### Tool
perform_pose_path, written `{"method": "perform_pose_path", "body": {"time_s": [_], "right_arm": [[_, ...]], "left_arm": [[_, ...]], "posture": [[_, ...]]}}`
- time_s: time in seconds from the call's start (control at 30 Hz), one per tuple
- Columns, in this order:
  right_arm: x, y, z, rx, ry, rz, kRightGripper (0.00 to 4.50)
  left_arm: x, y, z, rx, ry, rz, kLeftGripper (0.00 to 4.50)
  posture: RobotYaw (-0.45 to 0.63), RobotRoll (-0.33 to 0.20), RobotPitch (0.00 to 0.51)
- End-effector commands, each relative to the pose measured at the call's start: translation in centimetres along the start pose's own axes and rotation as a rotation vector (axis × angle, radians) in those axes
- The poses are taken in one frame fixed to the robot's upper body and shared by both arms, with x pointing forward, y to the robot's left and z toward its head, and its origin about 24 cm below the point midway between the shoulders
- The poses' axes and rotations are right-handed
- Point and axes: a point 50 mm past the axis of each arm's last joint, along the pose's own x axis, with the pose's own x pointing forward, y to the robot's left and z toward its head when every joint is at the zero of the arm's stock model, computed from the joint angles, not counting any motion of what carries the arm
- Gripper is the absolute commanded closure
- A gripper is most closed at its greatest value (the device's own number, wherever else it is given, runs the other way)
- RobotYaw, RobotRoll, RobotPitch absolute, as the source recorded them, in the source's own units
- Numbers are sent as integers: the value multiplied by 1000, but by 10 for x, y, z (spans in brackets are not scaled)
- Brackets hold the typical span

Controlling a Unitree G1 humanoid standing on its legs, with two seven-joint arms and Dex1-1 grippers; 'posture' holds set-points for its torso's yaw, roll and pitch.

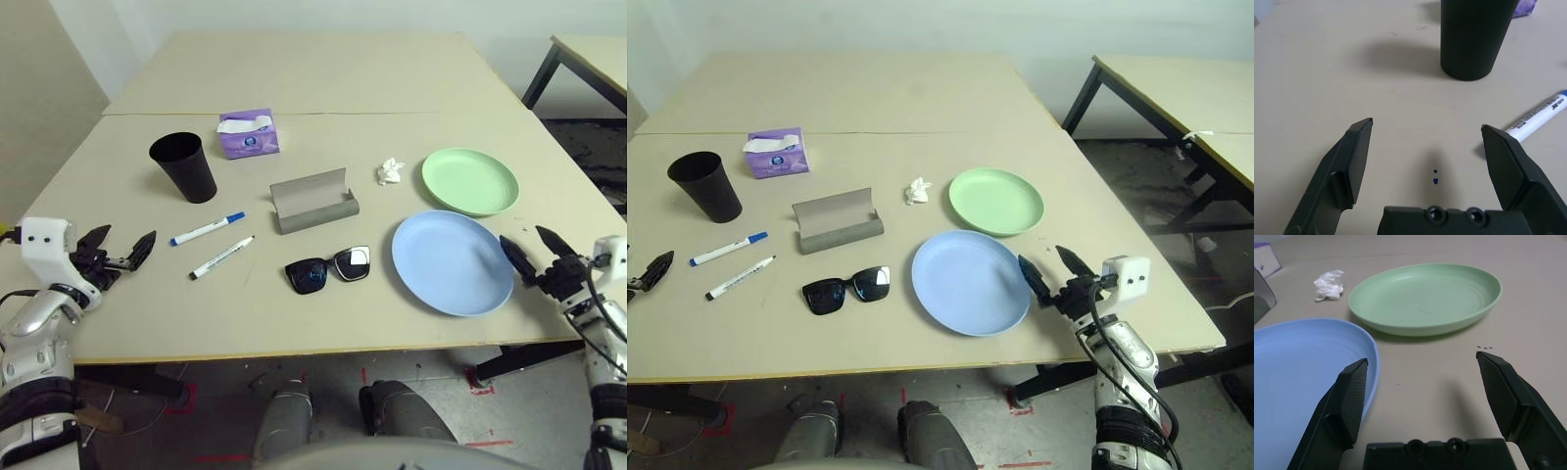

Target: Organize and tidy the items on the table.

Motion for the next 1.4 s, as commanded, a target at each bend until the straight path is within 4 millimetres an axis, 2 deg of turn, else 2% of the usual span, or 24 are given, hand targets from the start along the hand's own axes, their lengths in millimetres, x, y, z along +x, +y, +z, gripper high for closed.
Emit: {"method": "perform_pose_path", "body": {"time_s": [0.03,0.2,0.43,0.5,0.53,0.63,0.7,0.9,1.0,1.17,1.27,1.4], "right_arm": [[-6,-1,0,10,-6,-22,13],[-8,-10,4,4,-2,-32,13],[-9,-16,12,-34,4,-14,13],[-13,-20,12,-41,11,-20,13],[-14,-22,15,-35,4,-38,13],[-10,-18,20,-60,3,16,13],[-10,-21,18,-43,-3,-16,13],[-6,-19,23,-28,-26,-14,13],[-8,-19,26,-14,-16,-3,13],[-11,-8,38,-9,54,88,13],[-17,0,46,-6,141,152,13],[-37,9,64,59,268,247,13]], "left_arm": [[7,-6,6,8,-15,-19,0],[14,-23,11,1,-43,-62,0],[14,-28,4,-22,-37,-72,0],[13,-31,2,-27,-43,-78,0],[12,-31,6,-31,-58,-79,0],[12,-36,16,-51,-114,-115,0],[10,-36,18,-73,-122,-145,0],[8,-44,32,-87,-157,-384,0],[6,-47,44,-59,-178,-579,0],[4,-59,51,36,-129,-876,0],[8,-62,54,63,-138,-937,0],[18,-65,59,74,-166,-933,0]], "posture": [[1,0,105],[17,0,114],[14,0,128],[31,0,116],[16,0,143],[34,0,129],[19,0,131],[-12,0,120],[-23,0,117],[-61,0,121],[-91,0,125],[-125,0,125]]}}
